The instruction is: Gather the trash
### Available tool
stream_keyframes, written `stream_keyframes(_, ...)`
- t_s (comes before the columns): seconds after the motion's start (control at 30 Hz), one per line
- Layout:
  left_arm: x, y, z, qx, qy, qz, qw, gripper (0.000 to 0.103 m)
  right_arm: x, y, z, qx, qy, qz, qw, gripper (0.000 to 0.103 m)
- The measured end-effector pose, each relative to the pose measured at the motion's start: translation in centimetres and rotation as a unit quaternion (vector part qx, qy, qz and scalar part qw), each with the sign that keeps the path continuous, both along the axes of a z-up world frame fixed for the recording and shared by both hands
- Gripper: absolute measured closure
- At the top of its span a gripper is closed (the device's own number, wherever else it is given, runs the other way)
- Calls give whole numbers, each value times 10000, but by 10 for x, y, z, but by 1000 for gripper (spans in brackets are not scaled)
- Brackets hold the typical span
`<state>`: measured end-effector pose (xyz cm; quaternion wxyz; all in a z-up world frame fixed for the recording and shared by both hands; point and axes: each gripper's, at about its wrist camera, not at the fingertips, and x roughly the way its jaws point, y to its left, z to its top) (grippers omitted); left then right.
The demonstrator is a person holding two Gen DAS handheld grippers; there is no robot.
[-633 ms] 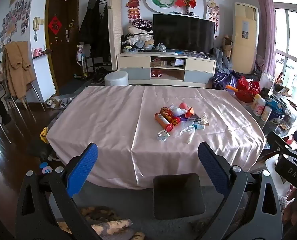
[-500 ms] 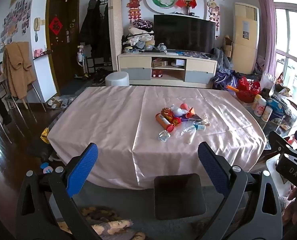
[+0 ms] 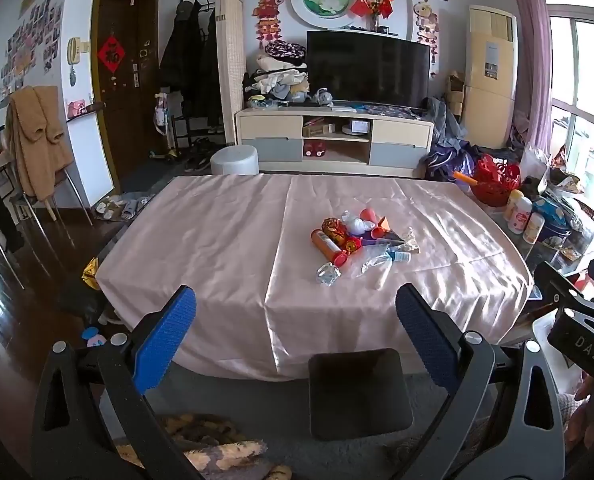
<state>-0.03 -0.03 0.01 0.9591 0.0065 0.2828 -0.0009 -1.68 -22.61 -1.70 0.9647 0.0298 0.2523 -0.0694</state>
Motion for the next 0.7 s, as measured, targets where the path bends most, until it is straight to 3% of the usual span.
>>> stream_keyframes(0.7,0,0,0,1,15,-5,10000,8,2,-1,-1,1,7,-4,10000,3)
